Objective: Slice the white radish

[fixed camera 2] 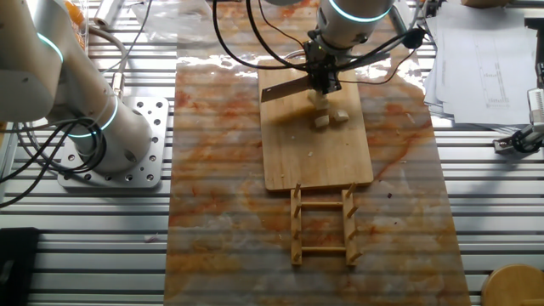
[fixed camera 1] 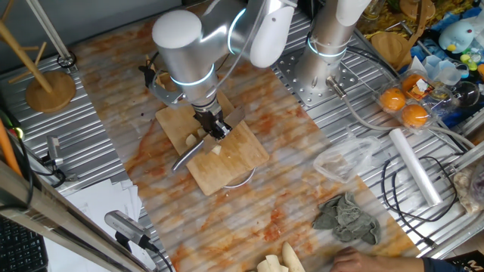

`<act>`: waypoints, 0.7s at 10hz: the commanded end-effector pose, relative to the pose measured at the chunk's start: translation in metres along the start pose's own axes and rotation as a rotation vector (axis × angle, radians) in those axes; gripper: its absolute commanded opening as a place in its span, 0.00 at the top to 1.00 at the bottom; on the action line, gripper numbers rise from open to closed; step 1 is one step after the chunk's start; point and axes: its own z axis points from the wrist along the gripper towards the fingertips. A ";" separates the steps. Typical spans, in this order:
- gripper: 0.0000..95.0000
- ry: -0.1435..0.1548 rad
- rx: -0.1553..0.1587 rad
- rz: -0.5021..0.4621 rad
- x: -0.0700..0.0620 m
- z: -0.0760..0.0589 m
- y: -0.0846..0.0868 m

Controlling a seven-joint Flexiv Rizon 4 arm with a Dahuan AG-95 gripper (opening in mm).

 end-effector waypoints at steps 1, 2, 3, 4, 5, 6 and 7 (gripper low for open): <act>1.00 -0.001 0.000 -0.007 -0.002 0.003 -0.002; 1.00 -0.001 -0.002 -0.008 -0.003 0.004 -0.002; 1.00 0.002 -0.002 -0.010 -0.003 0.005 -0.002; 1.00 0.004 -0.002 -0.011 -0.003 0.006 -0.003; 1.00 0.007 -0.002 -0.016 -0.003 0.009 -0.003; 1.00 0.011 -0.004 -0.019 -0.002 0.012 -0.004; 1.00 0.016 -0.007 -0.019 0.000 0.016 -0.005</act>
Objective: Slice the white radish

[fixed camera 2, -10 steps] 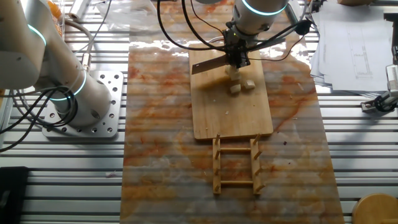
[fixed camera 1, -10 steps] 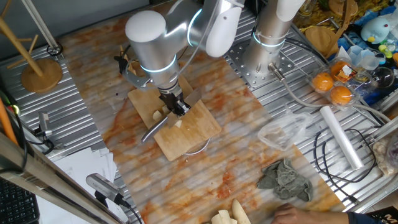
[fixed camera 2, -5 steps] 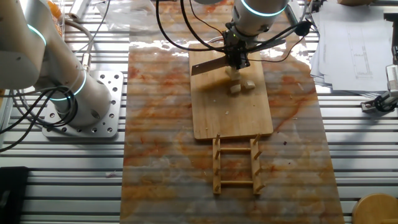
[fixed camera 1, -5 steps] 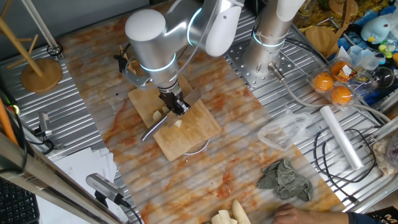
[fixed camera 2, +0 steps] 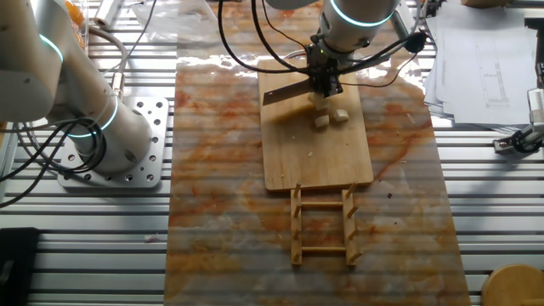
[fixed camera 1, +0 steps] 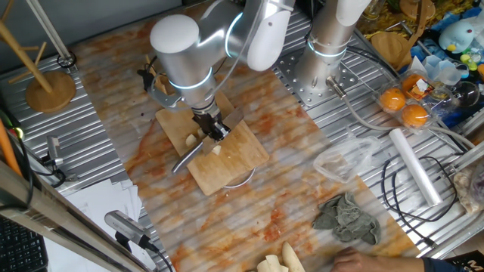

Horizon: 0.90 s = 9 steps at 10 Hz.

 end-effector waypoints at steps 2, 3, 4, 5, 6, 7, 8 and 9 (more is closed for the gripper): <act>1.00 0.002 -0.002 0.001 0.007 0.017 -0.001; 1.00 -0.002 -0.003 -0.005 0.011 0.029 0.000; 1.00 -0.002 -0.013 -0.005 0.013 0.034 0.000; 1.00 0.000 -0.024 -0.009 0.013 0.034 0.000; 1.00 -0.010 -0.025 -0.009 0.013 0.032 0.000; 1.00 -0.008 -0.033 0.000 0.012 0.022 0.003; 1.00 0.011 -0.019 0.004 0.010 0.004 0.006; 1.00 0.022 0.006 -0.014 0.013 -0.007 0.006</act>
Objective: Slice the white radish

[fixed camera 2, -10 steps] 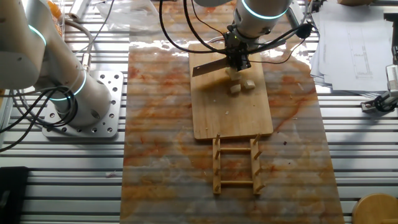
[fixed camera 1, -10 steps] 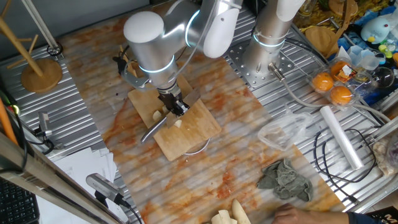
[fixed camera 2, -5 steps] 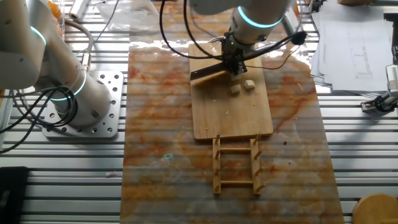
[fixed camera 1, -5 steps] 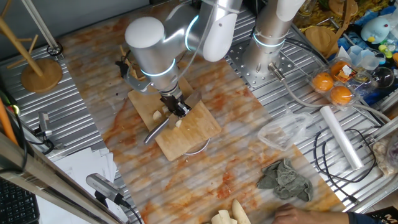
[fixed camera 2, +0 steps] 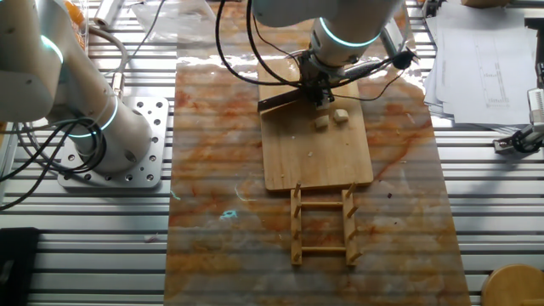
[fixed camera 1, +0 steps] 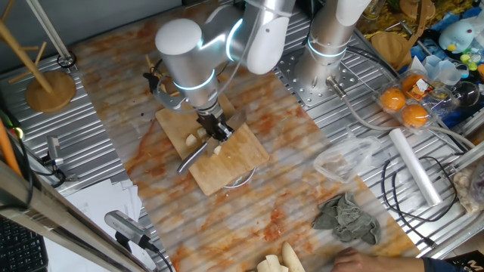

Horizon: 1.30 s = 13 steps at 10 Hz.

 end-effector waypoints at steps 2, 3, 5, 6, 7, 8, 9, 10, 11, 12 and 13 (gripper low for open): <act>1.00 0.026 0.053 -0.010 0.008 -0.034 -0.005; 1.00 0.021 0.053 -0.012 0.008 -0.035 -0.008; 1.00 0.018 0.052 -0.019 0.007 -0.036 -0.016; 1.00 0.015 0.053 -0.019 0.007 -0.034 -0.018; 1.00 0.015 0.057 -0.021 0.006 -0.033 -0.020; 1.00 0.016 0.057 -0.025 0.007 -0.033 -0.022; 1.00 0.015 0.055 -0.027 0.006 -0.034 -0.023; 1.00 0.014 0.055 -0.028 0.006 -0.034 -0.023; 1.00 0.013 0.052 -0.027 0.006 -0.034 -0.022; 1.00 0.012 0.051 -0.022 0.005 -0.034 -0.022; 1.00 0.012 0.051 -0.011 0.004 -0.035 -0.022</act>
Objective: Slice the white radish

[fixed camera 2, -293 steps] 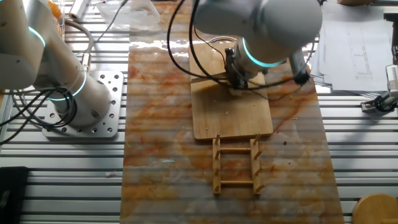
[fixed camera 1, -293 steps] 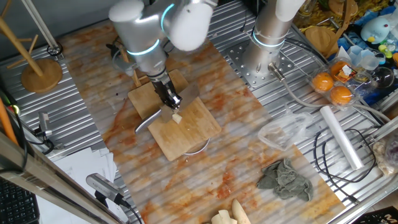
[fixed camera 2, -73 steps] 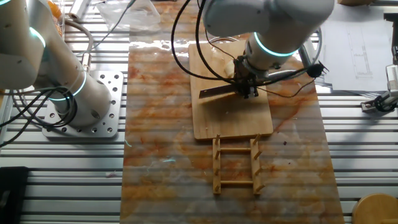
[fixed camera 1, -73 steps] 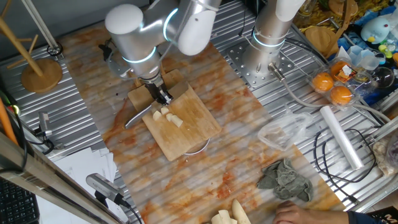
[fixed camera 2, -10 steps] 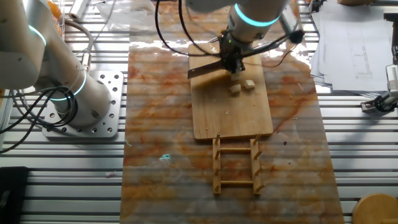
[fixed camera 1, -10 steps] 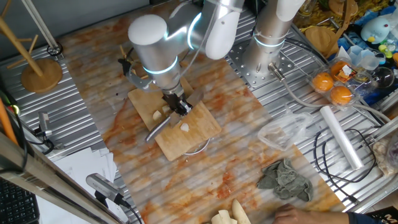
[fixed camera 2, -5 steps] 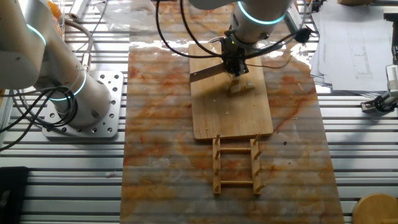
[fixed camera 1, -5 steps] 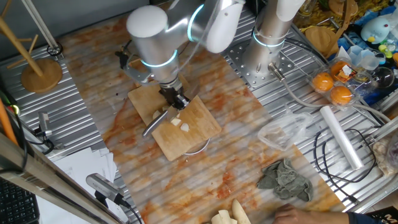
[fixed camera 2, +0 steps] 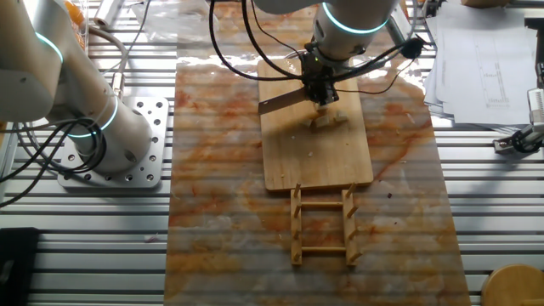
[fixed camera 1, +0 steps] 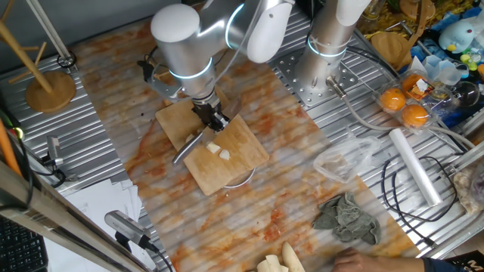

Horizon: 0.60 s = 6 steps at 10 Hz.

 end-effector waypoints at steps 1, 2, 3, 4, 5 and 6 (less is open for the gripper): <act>1.00 -0.001 0.002 0.014 -0.002 0.000 -0.001; 1.00 -0.001 0.000 0.020 -0.003 0.001 -0.001; 1.00 -0.003 -0.011 0.029 -0.003 0.001 -0.002; 1.00 -0.003 -0.019 0.041 -0.003 0.001 -0.002; 1.00 -0.003 -0.028 0.049 -0.004 0.002 -0.002; 1.00 -0.004 -0.034 0.057 -0.004 0.002 -0.002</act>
